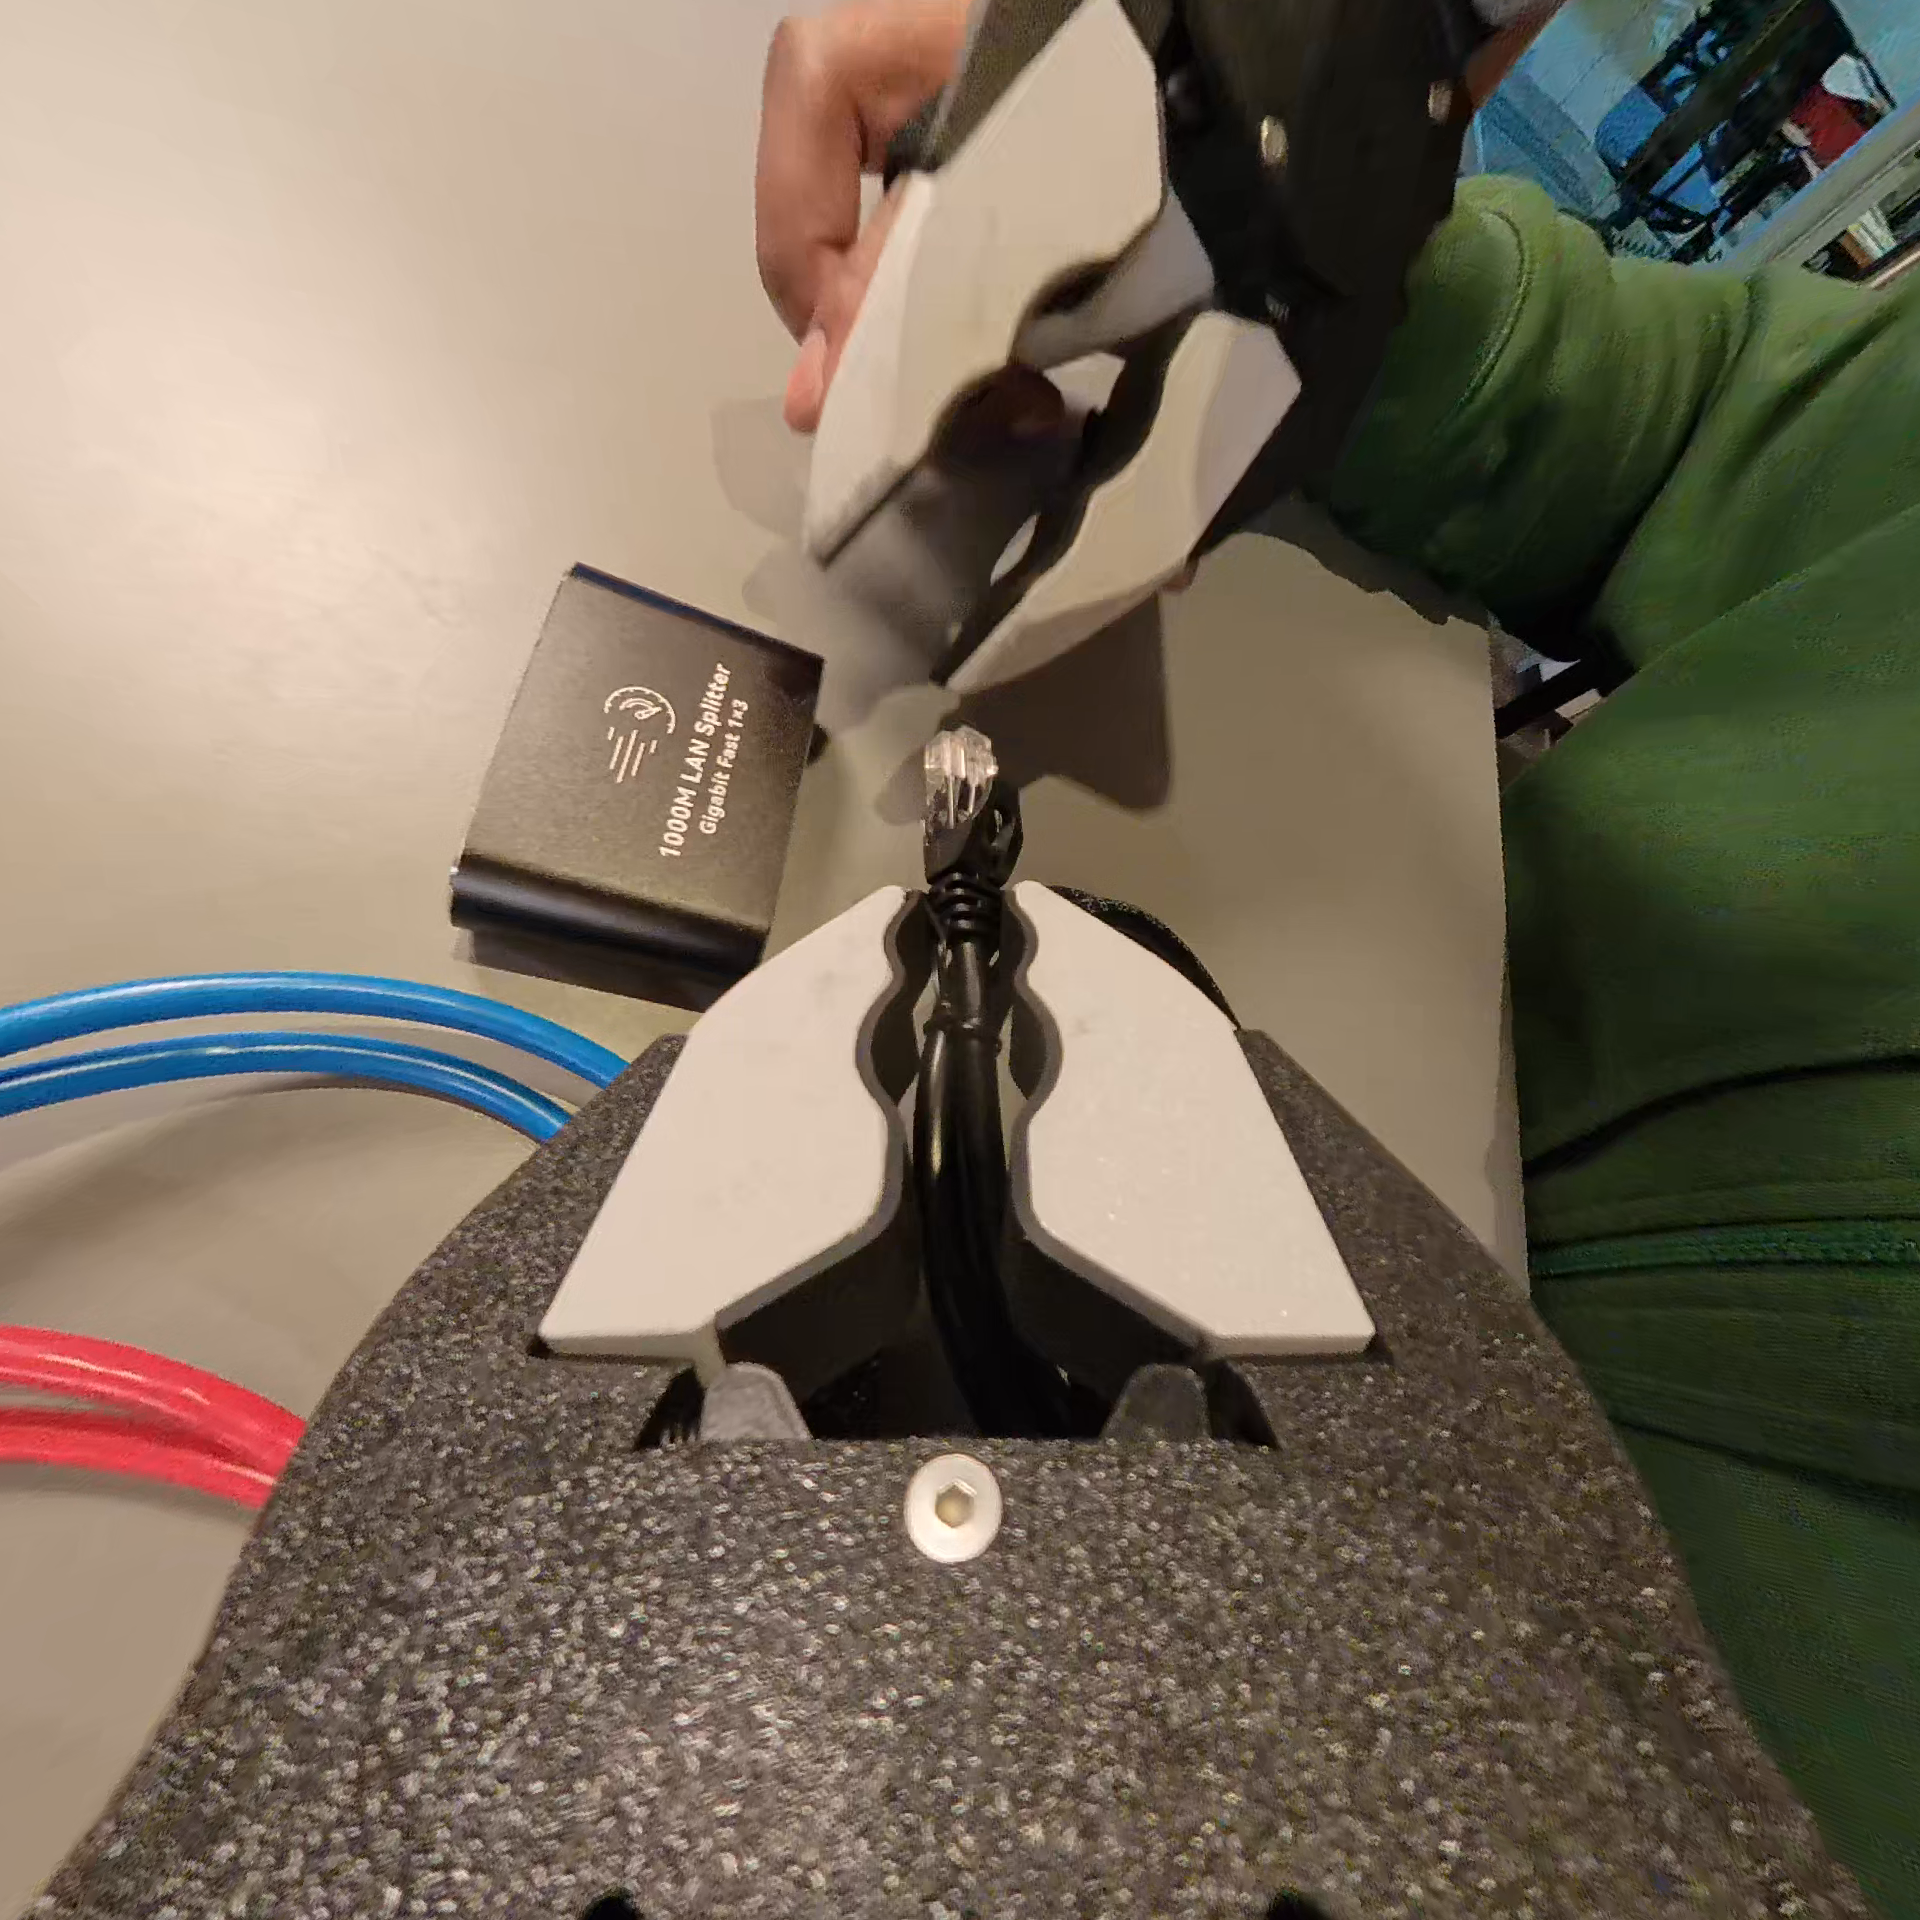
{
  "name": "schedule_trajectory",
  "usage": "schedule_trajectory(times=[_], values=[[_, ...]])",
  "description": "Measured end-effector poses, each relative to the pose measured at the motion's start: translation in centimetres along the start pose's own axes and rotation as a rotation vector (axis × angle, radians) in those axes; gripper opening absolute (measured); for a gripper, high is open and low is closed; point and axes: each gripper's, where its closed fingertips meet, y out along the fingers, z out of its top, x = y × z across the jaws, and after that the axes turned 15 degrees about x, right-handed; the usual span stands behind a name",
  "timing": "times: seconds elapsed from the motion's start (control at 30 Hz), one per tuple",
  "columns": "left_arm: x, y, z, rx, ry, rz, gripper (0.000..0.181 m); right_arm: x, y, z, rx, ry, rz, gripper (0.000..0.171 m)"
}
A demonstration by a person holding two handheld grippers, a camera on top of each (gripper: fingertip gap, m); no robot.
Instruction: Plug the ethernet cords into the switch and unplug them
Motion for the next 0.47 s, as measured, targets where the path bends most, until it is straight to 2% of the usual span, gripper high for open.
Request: schedule_trajectory(times=[0.03,0.27,0.47], values=[[-0.1,0.0,0.0,-0.001,-0.001,0.002,0.013,0.6,-0.2,0.0,0.005,0.040,-0.004,0.030],[0.0,0.3,-0.8,-0.039,0.015,0.005,0.013,2.1,0.9,-2.1,-0.115,0.221,0.074,0.072],[0.0,0.4,-1.3,-0.066,0.033,0.011,0.013,2.4,2.8,-1.8,-0.259,0.189,0.194,0.079]])
